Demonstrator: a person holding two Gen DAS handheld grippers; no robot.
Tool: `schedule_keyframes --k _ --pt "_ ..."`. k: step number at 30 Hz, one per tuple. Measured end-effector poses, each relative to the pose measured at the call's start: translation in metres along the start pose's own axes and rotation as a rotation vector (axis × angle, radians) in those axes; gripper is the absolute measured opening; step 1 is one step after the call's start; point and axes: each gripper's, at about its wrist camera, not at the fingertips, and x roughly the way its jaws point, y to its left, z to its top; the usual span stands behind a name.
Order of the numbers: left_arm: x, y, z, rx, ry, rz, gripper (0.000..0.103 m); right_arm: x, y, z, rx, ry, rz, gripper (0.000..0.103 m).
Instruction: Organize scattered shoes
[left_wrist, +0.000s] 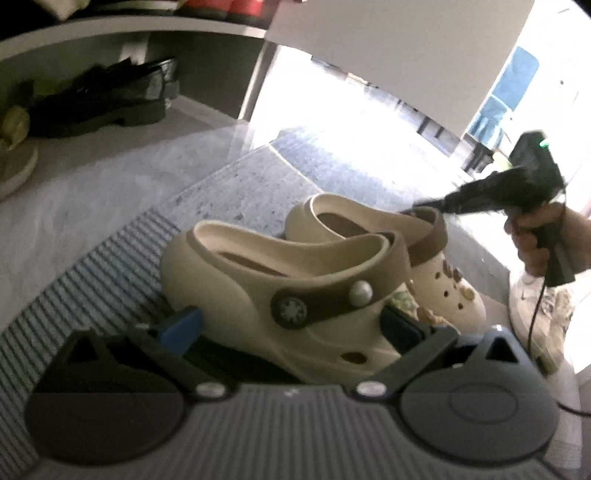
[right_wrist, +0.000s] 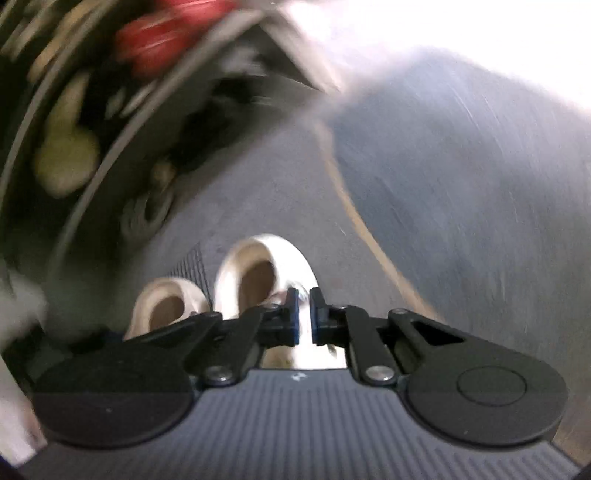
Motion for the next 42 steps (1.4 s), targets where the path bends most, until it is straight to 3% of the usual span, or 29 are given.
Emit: schedule_keyframes --k 1,2,4,8,10,13,17,23,27,31,36,39,42 --pt "-0.001 0.000 -0.003 -0.009 0.003 0.011 0.103 0.003 0.021 0.011 -0.077 0.009 0.053 0.015" --pt "-0.003 0.000 -0.006 -0.017 0.007 0.024 0.103 0.006 0.034 0.014 -0.123 0.011 0.040 0.024" --pt "-0.006 0.001 -0.016 -0.026 0.030 0.068 0.103 0.013 0.057 0.022 -0.204 0.018 0.019 0.031" --pt "-0.011 0.007 -0.026 -0.044 0.069 0.092 0.103 0.043 0.071 0.025 -0.111 0.133 0.122 0.032" --pt "-0.011 0.006 -0.028 -0.053 0.083 0.074 0.103 0.073 0.096 0.020 -0.148 0.250 0.192 0.031" --pt "-0.006 -0.006 -0.031 0.003 0.103 0.067 0.103 0.102 0.117 0.011 -0.207 0.331 0.148 0.032" --pt "-0.007 -0.012 -0.031 0.018 0.094 0.054 0.103 0.121 0.127 0.007 -0.220 0.377 0.113 0.034" --pt "-0.006 -0.022 -0.027 0.062 0.092 -0.040 0.103 0.100 0.126 0.006 -0.164 0.386 0.080 0.019" --pt "-0.001 -0.033 -0.019 0.130 0.081 -0.088 0.103 0.075 0.113 0.006 -0.101 0.373 0.039 0.019" --pt "0.010 -0.028 -0.007 0.116 0.082 -0.107 0.103 0.068 0.102 0.006 -0.070 0.360 0.008 0.023" --pt "0.025 -0.021 -0.003 0.075 0.130 -0.129 0.103 0.054 0.083 0.011 0.004 0.282 0.054 0.025" --pt "0.027 -0.030 -0.010 0.121 0.147 -0.119 0.103 0.039 0.079 0.018 -0.069 0.244 0.042 0.033" --pt "0.023 -0.032 -0.020 0.135 0.156 -0.127 0.103 0.028 0.078 0.024 -0.342 0.297 0.046 0.039"
